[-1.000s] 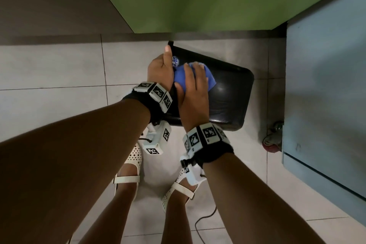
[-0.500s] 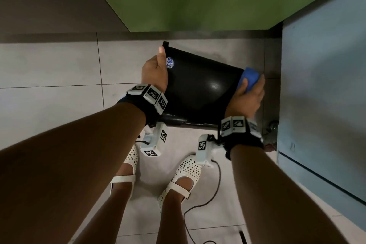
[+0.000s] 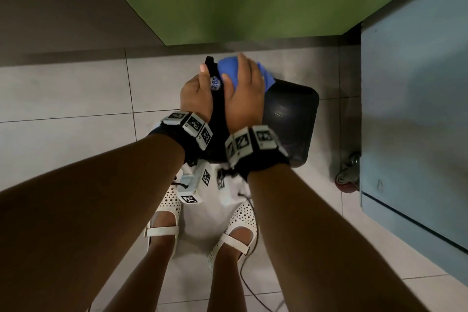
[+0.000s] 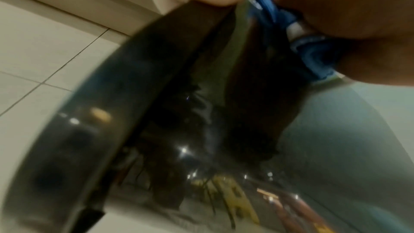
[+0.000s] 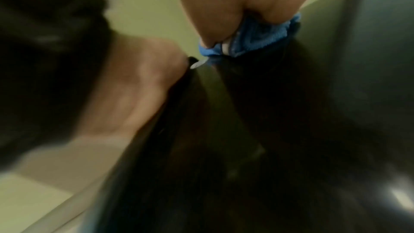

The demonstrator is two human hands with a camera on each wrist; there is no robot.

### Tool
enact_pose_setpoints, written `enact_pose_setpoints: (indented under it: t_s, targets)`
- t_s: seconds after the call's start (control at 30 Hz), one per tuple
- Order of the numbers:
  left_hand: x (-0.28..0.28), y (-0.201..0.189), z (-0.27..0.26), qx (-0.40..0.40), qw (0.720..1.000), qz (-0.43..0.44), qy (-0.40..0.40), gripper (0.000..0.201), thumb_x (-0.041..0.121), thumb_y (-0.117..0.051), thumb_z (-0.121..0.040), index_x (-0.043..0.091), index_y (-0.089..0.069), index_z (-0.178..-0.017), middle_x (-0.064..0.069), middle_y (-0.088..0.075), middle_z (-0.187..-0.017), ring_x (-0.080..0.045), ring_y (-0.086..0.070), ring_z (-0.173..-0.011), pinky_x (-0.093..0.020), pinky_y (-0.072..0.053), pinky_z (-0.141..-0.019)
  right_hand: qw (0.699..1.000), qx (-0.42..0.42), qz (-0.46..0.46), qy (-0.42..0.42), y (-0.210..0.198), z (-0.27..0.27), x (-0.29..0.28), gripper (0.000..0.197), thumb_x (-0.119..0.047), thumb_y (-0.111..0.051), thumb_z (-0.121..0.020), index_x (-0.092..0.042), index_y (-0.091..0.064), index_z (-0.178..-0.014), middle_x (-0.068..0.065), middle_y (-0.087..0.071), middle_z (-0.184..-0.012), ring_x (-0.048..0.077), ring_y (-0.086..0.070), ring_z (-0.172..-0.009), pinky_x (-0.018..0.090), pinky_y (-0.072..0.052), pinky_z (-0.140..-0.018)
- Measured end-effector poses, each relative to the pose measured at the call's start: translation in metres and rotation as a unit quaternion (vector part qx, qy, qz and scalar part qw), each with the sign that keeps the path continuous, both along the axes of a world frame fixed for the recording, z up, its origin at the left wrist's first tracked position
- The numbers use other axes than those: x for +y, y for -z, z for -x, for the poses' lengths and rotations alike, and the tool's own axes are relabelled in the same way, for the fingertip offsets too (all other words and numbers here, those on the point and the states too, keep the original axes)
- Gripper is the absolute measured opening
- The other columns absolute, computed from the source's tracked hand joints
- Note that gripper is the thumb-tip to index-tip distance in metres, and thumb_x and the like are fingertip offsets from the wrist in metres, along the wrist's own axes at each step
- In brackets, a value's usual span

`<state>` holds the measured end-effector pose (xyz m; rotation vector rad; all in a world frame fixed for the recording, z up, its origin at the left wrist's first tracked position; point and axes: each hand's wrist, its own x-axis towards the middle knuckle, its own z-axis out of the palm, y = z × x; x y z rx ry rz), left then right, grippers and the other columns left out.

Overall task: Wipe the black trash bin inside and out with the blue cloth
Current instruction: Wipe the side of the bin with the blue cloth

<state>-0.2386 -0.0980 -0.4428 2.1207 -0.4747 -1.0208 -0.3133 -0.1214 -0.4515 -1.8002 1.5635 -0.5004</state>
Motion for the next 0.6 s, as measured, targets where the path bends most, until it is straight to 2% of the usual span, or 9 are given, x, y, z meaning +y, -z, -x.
enact_pose_setpoints:
  t_s: [0.07,0.1,0.2,0.27,0.37,0.4,0.5,0.57,0.6]
  targets:
    - [0.000,-0.001,0.000,0.005,1.000,-0.007,0.001,0.051,0.040,-0.029,-0.099,0.004,-0.064,-0.089,-0.009,-0.062,-0.086,-0.019,-0.056,-0.083,-0.025,-0.043,-0.077,0.999,0.023,-0.041,0.010,0.003,0.012,-0.021,0.047,-0.026,-0.047,-0.093,-0.006,-0.038,-0.135,0.019,-0.045,-0.134,0.033,-0.040,-0.125,0.043,-0.033,-0.107]
    - [-0.001,-0.001,-0.001,0.003,1.000,-0.011,0.002,0.052,0.041,-0.029,-0.099,0.004,-0.064,-0.088,-0.010,-0.062,-0.086,-0.020,-0.056,-0.083,-0.029,-0.045,-0.079,0.997,0.038,-0.056,0.023,0.005,0.023,-0.030,0.048,-0.026,-0.047,-0.094,-0.007,-0.036,-0.137,0.018,-0.044,-0.135,0.032,-0.040,-0.125,0.040,-0.033,-0.106]
    - [-0.003,-0.001,-0.002,0.010,1.000,-0.016,0.001,0.051,0.045,-0.029,-0.098,0.007,-0.060,-0.084,-0.011,-0.062,-0.086,-0.021,-0.057,-0.083,-0.036,-0.048,-0.086,0.992,0.090,-0.044,0.074,0.006,0.066,-0.042,0.049,-0.030,-0.043,-0.096,-0.008,-0.033,-0.138,0.017,-0.043,-0.137,0.030,-0.041,-0.125,0.037,-0.034,-0.105]
    - [-0.004,-0.001,-0.001,0.017,1.000,-0.016,-0.002,0.048,0.044,-0.030,-0.098,0.010,-0.058,-0.080,-0.010,-0.061,-0.086,-0.020,-0.056,-0.083,-0.034,-0.047,-0.084,0.991,0.096,-0.025,0.095,0.007,0.091,-0.036,0.048,-0.030,-0.043,-0.096,-0.007,-0.035,-0.137,0.018,-0.042,-0.137,0.032,-0.043,-0.124,0.038,-0.036,-0.103]
    - [-0.003,-0.002,-0.001,0.016,1.000,-0.021,-0.005,0.044,0.043,-0.030,-0.098,0.021,-0.051,-0.067,-0.007,-0.060,-0.086,-0.018,-0.054,-0.084,-0.029,-0.043,-0.081,0.987,0.086,-0.009,0.136,0.011,0.103,-0.016,0.047,-0.028,-0.044,-0.096,-0.006,-0.035,-0.137,0.020,-0.037,-0.140,0.034,-0.042,-0.125,0.041,-0.040,-0.102]
    - [-0.003,-0.002,-0.001,0.012,1.000,-0.025,-0.002,0.043,0.043,-0.029,-0.098,0.025,-0.048,-0.064,-0.006,-0.059,-0.087,-0.018,-0.054,-0.084,-0.027,-0.042,-0.079,0.985,0.080,-0.009,0.152,0.012,0.102,-0.007,0.047,-0.027,-0.043,-0.096,-0.007,-0.033,-0.138,0.020,-0.034,-0.143,0.034,-0.038,-0.129,0.044,-0.038,-0.104]
    - [-0.004,-0.003,-0.001,-0.003,0.999,-0.031,0.009,0.044,0.043,-0.028,-0.099,0.027,-0.045,-0.062,-0.006,-0.058,-0.087,-0.017,-0.052,-0.083,-0.023,-0.041,-0.072,0.980,0.080,-0.045,0.175,0.012,0.088,0.023,0.048,-0.023,-0.044,-0.096,-0.012,-0.030,-0.140,0.017,-0.022,-0.150,0.031,-0.020,-0.140,0.044,-0.022,-0.115]
    - [-0.005,-0.004,0.000,-0.009,0.999,-0.033,0.012,0.047,0.043,-0.027,-0.099,0.019,-0.053,-0.069,-0.009,-0.060,-0.088,-0.020,-0.054,-0.084,-0.026,-0.042,-0.076,0.987,0.052,-0.053,0.144,0.010,0.075,0.052,0.048,-0.018,-0.046,-0.094,-0.013,-0.032,-0.140,0.018,-0.021,-0.151,0.033,-0.015,-0.140,0.049,-0.017,-0.115]
    - [-0.005,-0.003,0.001,-0.014,0.999,-0.032,0.012,0.050,0.042,-0.027,-0.099,0.012,-0.059,-0.077,-0.013,-0.063,-0.090,-0.024,-0.057,-0.087,-0.029,-0.043,-0.079,0.993,0.039,-0.041,0.107,0.008,0.068,0.069,0.048,-0.018,-0.044,-0.093,-0.013,-0.032,-0.139,0.020,-0.023,-0.150,0.033,-0.013,-0.140,0.052,-0.016,-0.114]
